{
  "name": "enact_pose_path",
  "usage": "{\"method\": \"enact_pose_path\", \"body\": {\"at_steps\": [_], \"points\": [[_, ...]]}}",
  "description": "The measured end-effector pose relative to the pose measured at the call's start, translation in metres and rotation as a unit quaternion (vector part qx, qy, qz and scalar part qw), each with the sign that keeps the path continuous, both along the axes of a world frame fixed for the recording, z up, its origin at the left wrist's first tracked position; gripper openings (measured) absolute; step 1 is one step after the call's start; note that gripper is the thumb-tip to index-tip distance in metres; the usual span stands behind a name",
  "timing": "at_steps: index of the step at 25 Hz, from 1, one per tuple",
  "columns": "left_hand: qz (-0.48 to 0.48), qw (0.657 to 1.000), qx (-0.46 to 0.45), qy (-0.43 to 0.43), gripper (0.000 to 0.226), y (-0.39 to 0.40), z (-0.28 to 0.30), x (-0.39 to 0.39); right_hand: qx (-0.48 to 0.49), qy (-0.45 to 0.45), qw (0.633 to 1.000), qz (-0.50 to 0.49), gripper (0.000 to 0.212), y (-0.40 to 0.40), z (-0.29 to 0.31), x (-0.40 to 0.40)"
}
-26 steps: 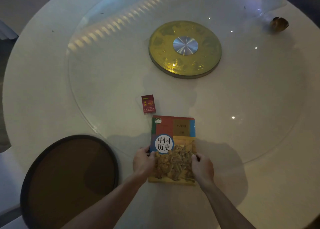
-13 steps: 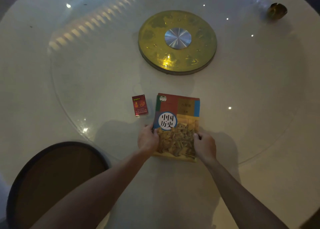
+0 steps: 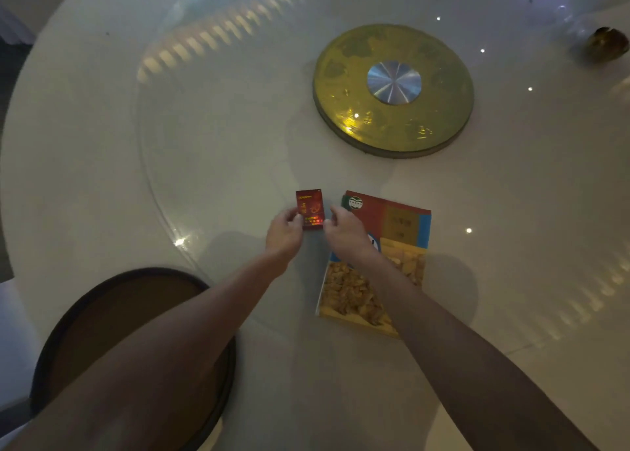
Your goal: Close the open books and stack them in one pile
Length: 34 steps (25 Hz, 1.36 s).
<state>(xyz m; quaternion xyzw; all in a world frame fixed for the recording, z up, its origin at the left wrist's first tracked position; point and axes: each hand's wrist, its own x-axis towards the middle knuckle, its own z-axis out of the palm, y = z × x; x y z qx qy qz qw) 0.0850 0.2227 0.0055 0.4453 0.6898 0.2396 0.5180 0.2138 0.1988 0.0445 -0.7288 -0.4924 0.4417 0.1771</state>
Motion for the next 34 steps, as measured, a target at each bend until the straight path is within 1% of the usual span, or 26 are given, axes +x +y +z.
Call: {"method": "enact_pose_path", "body": {"at_steps": [1, 2, 4, 6, 7, 13, 16, 19, 21, 24, 26, 28, 30, 33, 34], "points": [[-0.018, 1.000, -0.014, -0.020, 0.032, -0.002, 0.001, -0.004, -0.017, 0.005, 1.000, -0.005, 0.012, 0.005, -0.003, -0.008], [-0.028, 0.999, -0.022, -0.037, 0.032, -0.005, 0.002, -0.007, -0.031, 0.017, 0.999, -0.022, 0.013, 0.007, -0.005, -0.014], [-0.022, 0.999, -0.016, -0.043, 0.030, -0.012, 0.003, -0.019, -0.064, 0.081, 0.990, -0.092, 0.017, 0.007, -0.010, -0.023], [-0.003, 1.000, 0.005, -0.010, 0.028, -0.021, 0.005, -0.036, -0.104, 0.154, 0.973, -0.138, 0.019, -0.001, -0.013, -0.036], [0.002, 1.000, 0.016, 0.013, 0.026, -0.027, 0.006, -0.044, -0.119, 0.173, 0.967, -0.145, 0.018, -0.008, -0.015, -0.043], [0.018, 0.994, 0.065, 0.085, 0.024, -0.071, 0.019, -0.131, -0.133, 0.214, 0.957, -0.144, 0.021, -0.051, -0.014, -0.118], [0.019, 0.990, 0.085, 0.108, 0.020, -0.089, 0.027, -0.176, -0.170, 0.277, 0.937, -0.131, 0.026, -0.064, -0.012, -0.157], [0.029, 0.983, 0.099, 0.154, 0.019, -0.107, 0.031, -0.225, -0.201, 0.329, 0.914, -0.127, 0.017, -0.082, -0.010, -0.200], [0.020, 0.980, 0.089, 0.177, 0.018, -0.121, 0.028, -0.254, -0.229, 0.353, 0.898, -0.128, 0.013, -0.096, -0.011, -0.225], [-0.009, 0.981, 0.060, 0.183, 0.019, -0.138, 0.017, -0.282, -0.280, 0.350, 0.885, -0.124, 0.025, -0.112, -0.019, -0.248], [-0.026, 0.983, 0.035, 0.180, 0.020, -0.144, 0.007, -0.290, -0.308, 0.346, 0.878, -0.121, 0.036, -0.120, -0.021, -0.257], [-0.047, 0.980, 0.015, 0.191, 0.024, -0.147, -0.002, -0.291, -0.321, 0.347, 0.872, -0.123, 0.043, -0.126, -0.023, -0.264], [-0.064, 0.979, 0.012, 0.194, 0.029, -0.147, -0.009, -0.291, -0.320, 0.347, 0.873, -0.122, 0.046, -0.130, -0.026, -0.267], [-0.079, 0.976, 0.015, 0.202, 0.030, -0.146, -0.013, -0.291, -0.313, 0.338, 0.879, -0.122, 0.047, -0.130, -0.028, -0.267], [-0.085, 0.974, 0.016, 0.210, 0.030, -0.145, -0.011, -0.292, -0.313, 0.316, 0.889, -0.111, 0.047, -0.132, -0.025, -0.266]]}}
